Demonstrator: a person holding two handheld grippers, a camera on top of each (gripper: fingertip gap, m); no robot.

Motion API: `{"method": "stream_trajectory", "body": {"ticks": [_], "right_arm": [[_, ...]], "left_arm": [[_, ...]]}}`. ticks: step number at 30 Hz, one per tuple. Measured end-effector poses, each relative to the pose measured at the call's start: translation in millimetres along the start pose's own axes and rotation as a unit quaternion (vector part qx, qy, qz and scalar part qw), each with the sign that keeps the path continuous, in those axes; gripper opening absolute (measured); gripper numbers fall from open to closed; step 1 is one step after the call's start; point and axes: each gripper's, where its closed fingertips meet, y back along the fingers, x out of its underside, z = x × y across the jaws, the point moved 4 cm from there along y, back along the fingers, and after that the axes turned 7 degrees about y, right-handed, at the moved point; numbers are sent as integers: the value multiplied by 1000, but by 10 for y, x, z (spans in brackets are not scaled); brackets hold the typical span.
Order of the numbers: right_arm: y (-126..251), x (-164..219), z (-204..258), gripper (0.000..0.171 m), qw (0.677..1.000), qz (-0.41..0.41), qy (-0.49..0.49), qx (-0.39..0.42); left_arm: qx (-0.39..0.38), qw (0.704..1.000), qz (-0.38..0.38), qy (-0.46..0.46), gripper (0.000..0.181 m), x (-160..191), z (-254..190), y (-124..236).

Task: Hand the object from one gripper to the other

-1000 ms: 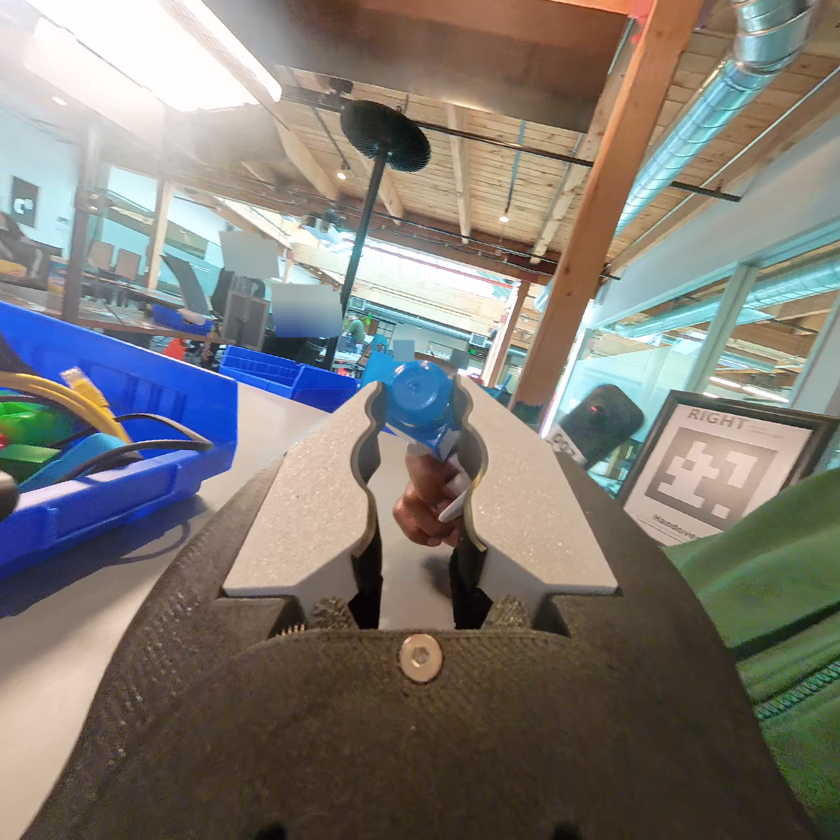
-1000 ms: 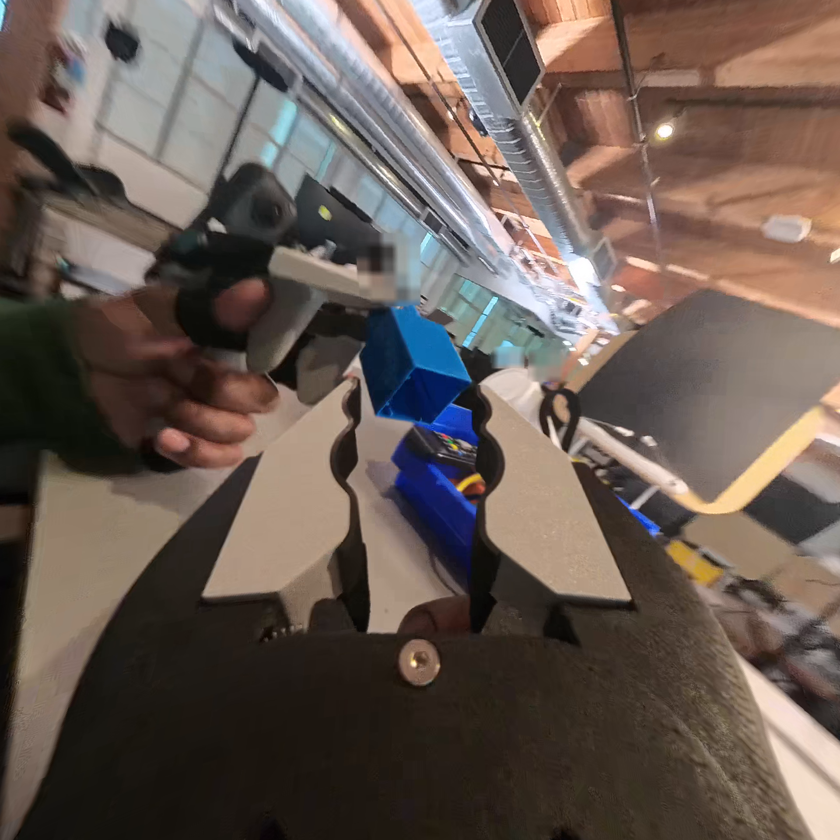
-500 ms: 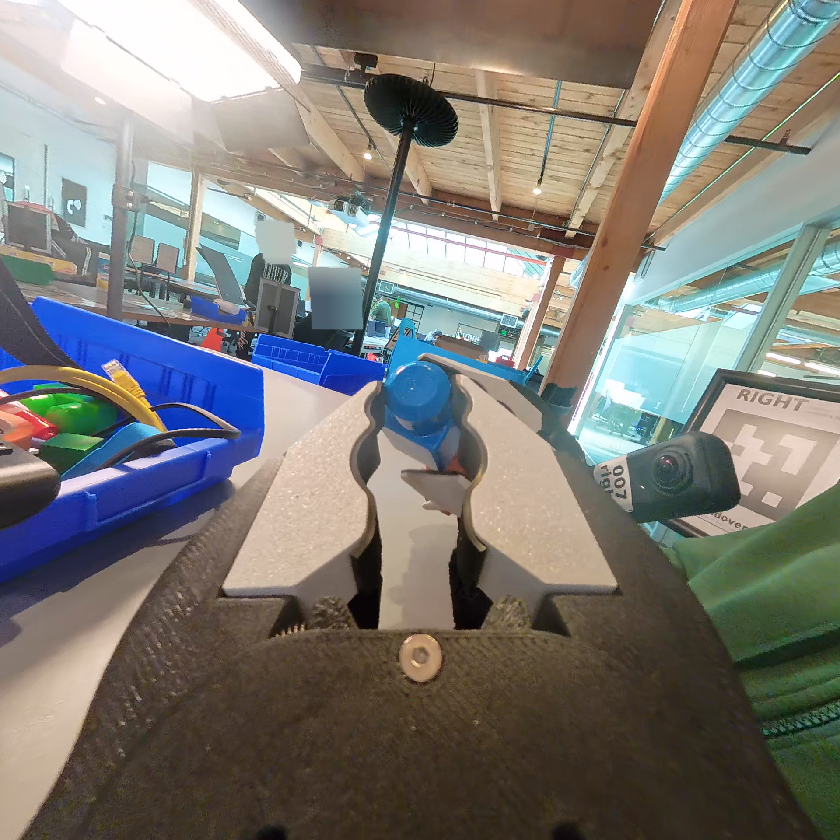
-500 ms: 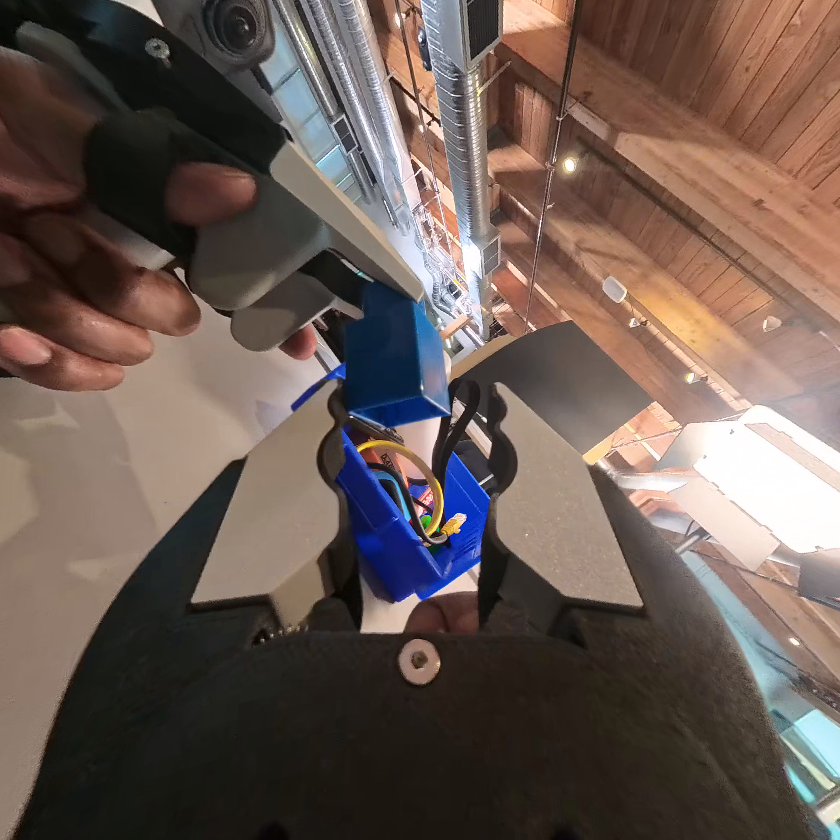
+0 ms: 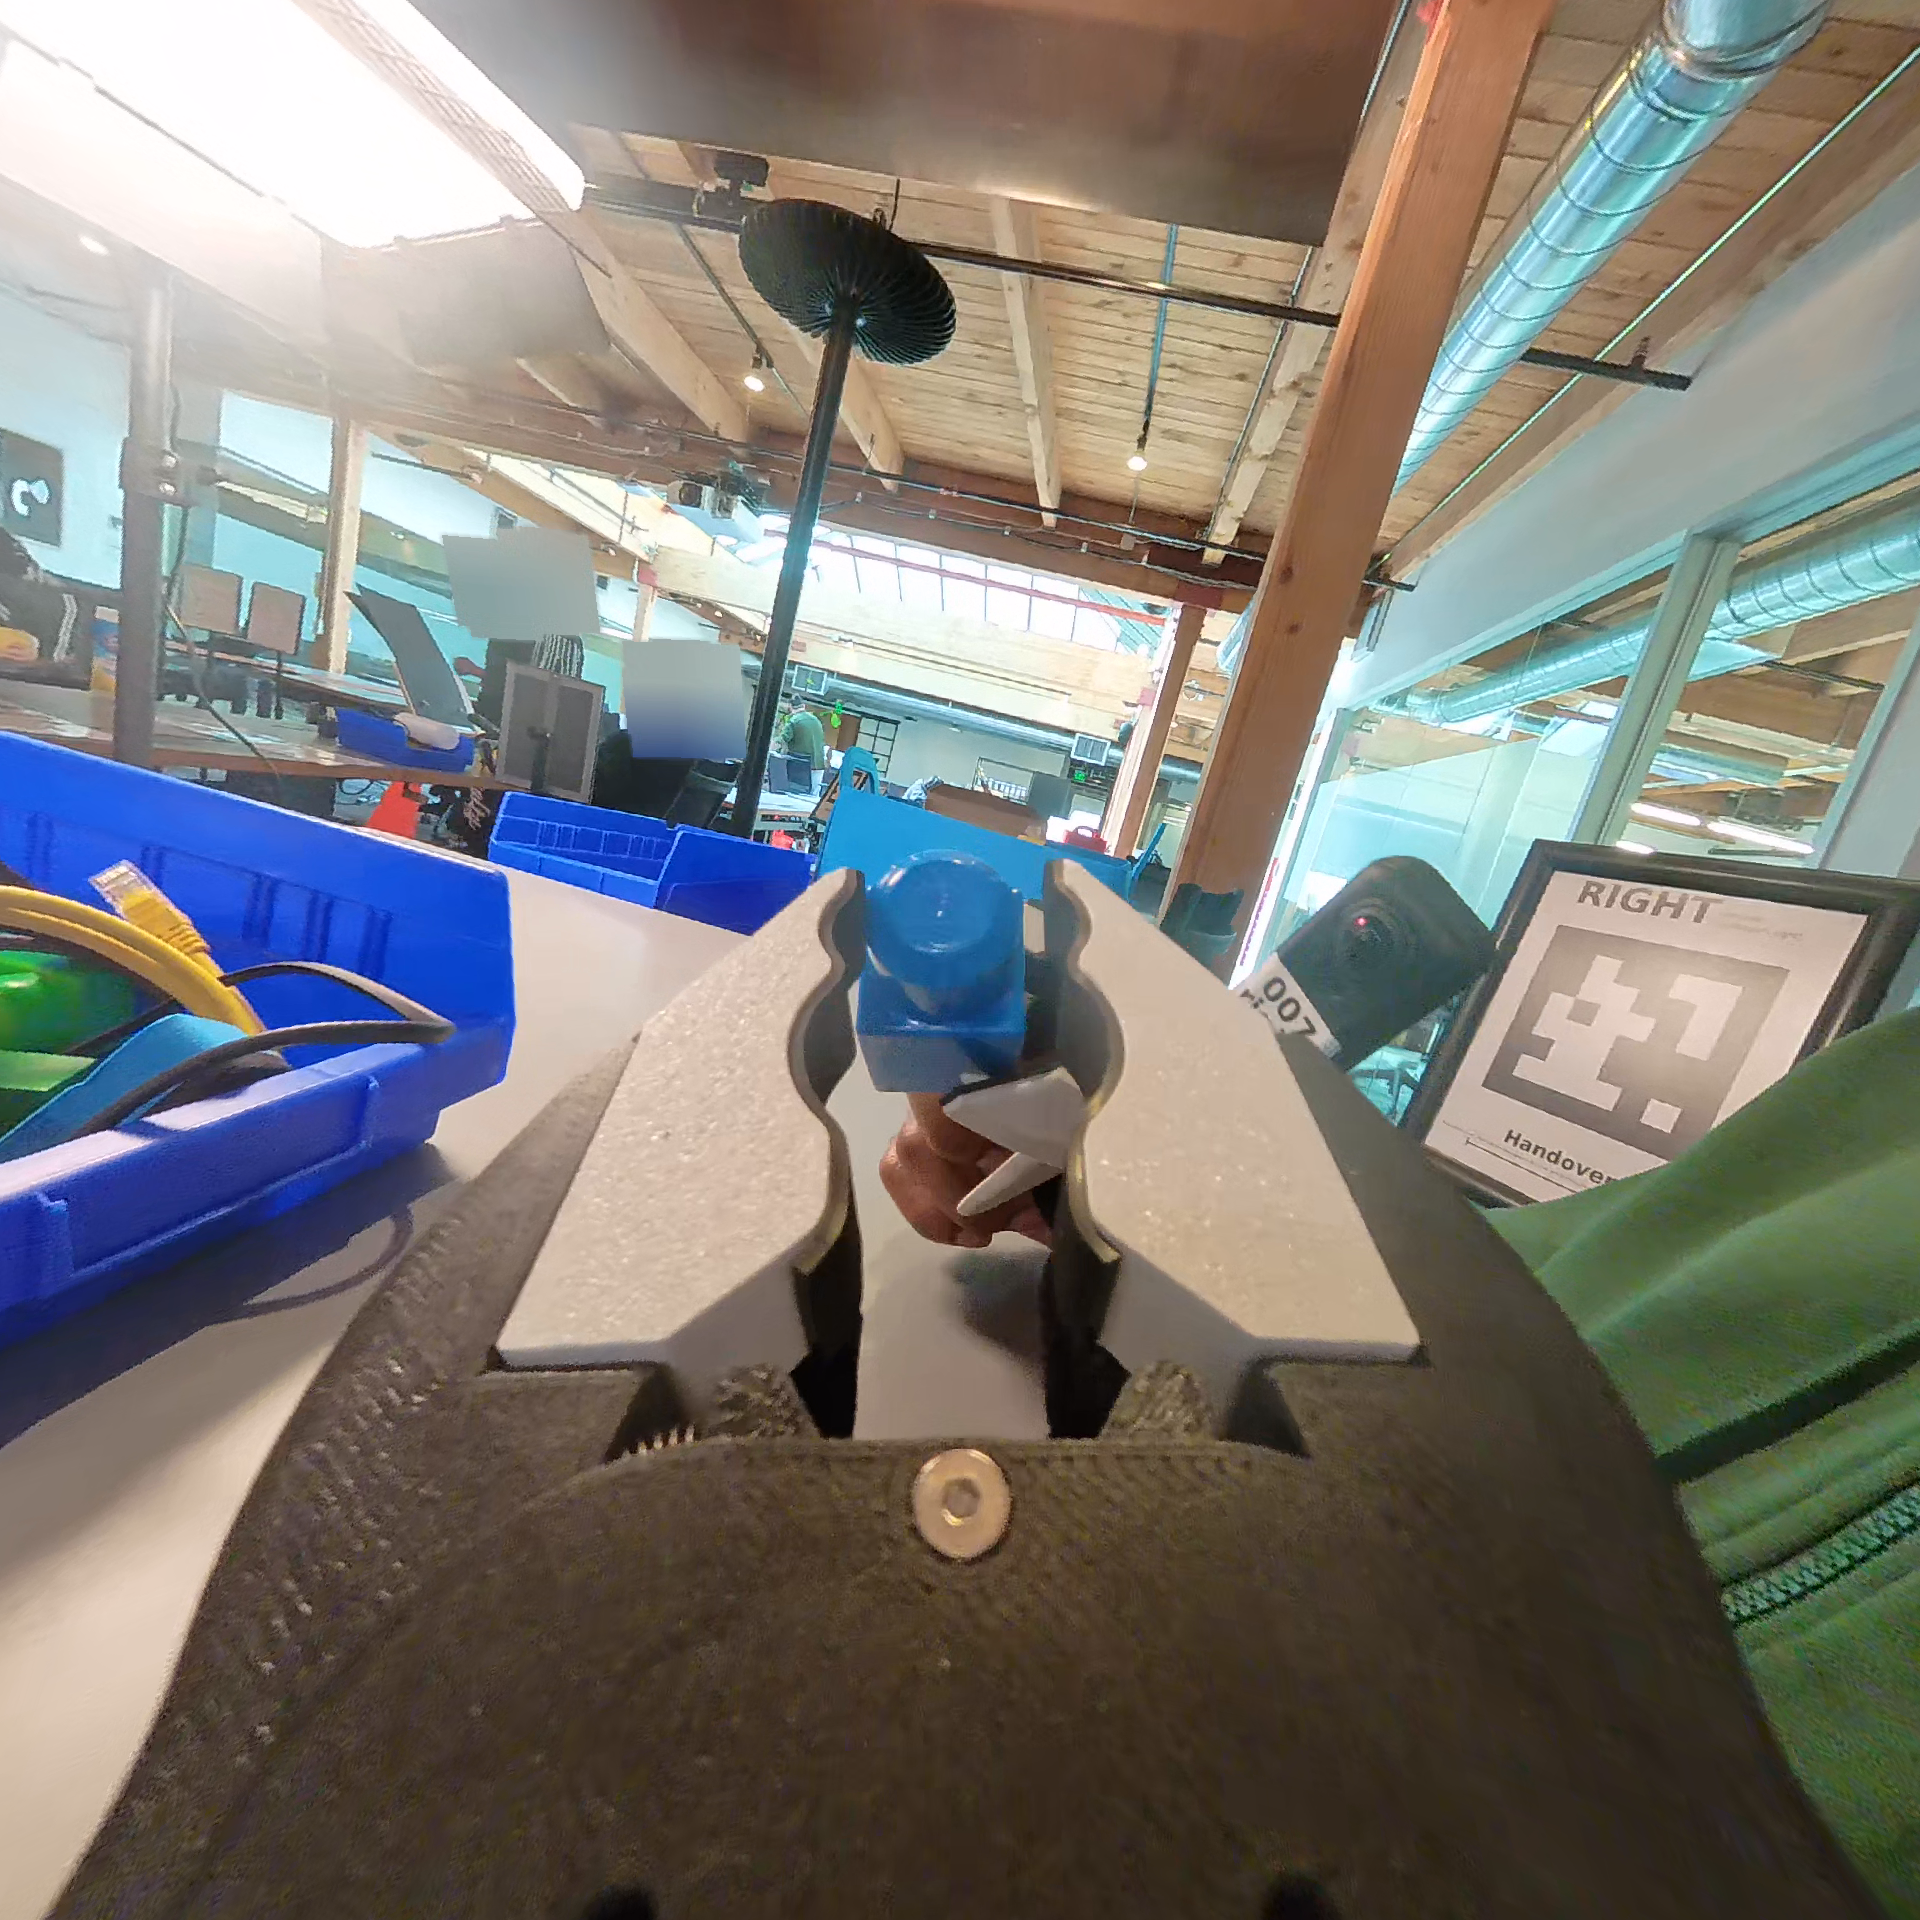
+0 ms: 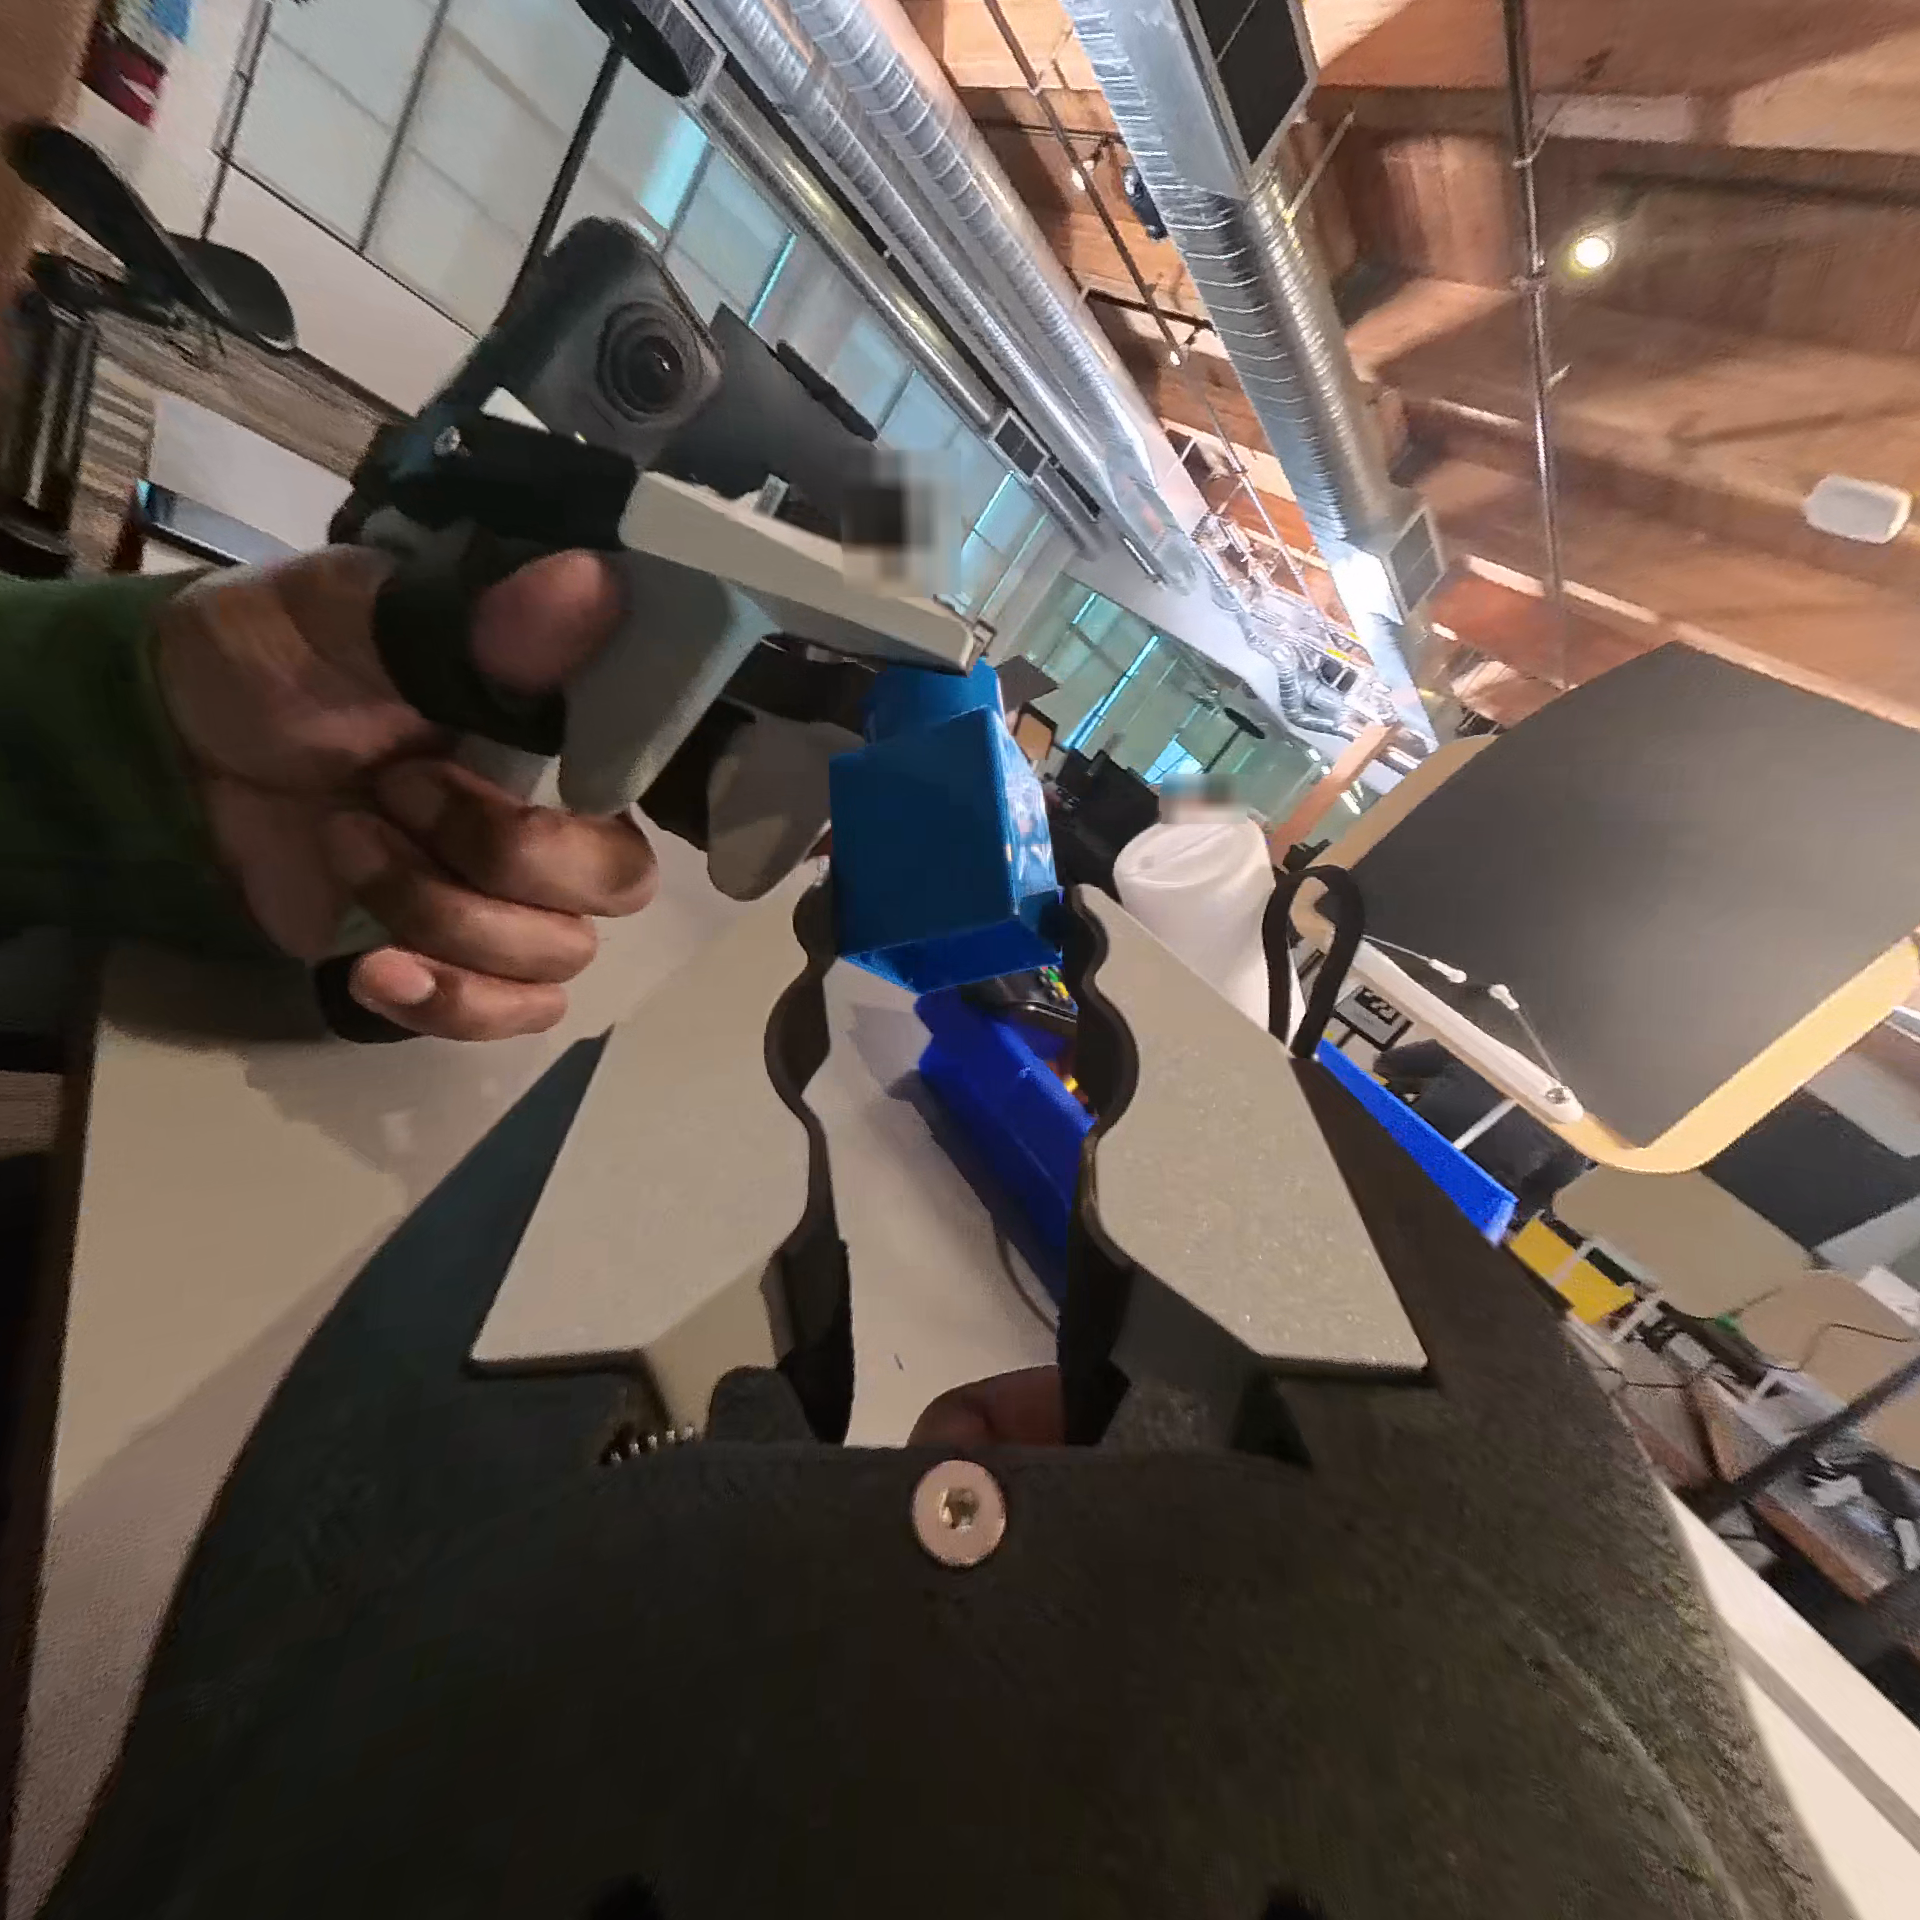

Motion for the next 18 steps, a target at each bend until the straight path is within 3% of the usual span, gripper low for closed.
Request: {"method": "stream_trajectory", "body": {"ticks": [12,18], "right_arm": [[-12,-14,38,41,996,10,82,31],[-13,6,43,37,999,12,51,12]], "left_arm": [[-9,1000,30,4,30,71,38,-18],[-3,1000,25,0,37,74,13,-30]]}}
